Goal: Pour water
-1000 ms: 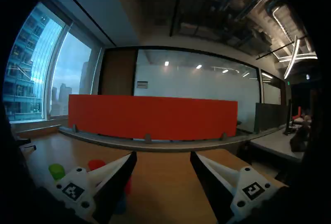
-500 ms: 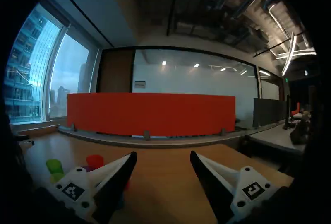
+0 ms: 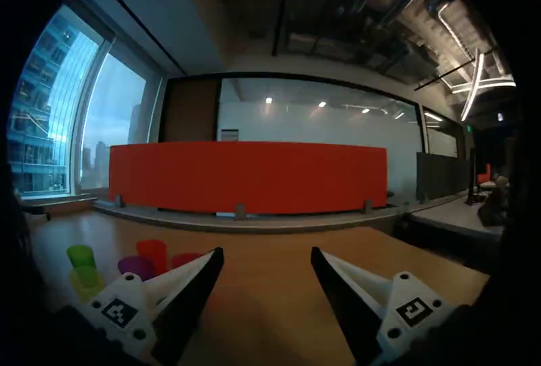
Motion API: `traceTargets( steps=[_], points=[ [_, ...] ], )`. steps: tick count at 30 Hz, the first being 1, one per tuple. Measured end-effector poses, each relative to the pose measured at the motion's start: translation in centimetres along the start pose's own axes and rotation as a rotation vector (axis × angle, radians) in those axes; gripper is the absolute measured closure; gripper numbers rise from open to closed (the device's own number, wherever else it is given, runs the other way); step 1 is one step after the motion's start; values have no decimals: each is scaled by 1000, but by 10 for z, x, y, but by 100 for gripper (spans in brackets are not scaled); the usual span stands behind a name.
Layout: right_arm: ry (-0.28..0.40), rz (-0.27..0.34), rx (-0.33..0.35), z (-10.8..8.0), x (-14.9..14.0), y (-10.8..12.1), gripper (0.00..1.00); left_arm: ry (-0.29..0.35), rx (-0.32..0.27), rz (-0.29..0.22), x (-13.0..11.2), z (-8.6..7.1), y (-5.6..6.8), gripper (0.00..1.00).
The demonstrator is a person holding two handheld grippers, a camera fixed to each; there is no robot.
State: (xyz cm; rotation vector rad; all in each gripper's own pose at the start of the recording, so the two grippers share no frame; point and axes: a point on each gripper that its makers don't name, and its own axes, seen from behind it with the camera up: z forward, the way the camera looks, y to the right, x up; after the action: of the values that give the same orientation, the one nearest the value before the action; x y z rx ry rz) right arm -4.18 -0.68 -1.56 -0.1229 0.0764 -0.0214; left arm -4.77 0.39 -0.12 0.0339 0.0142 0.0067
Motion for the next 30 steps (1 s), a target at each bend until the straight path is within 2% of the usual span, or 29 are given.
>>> traceTargets(
  steps=[6, 12, 30],
  points=[
    [-18, -8, 4, 1, -16, 6, 0, 0, 0, -1, 0, 0, 0, 1],
    [-27, 19, 10, 4, -25, 10, 0, 0, 0, 0, 0, 0, 1, 1],
    [-36, 18, 22, 5, -31, 12, 0, 0, 0, 0, 0, 0, 0, 1]
  ],
)
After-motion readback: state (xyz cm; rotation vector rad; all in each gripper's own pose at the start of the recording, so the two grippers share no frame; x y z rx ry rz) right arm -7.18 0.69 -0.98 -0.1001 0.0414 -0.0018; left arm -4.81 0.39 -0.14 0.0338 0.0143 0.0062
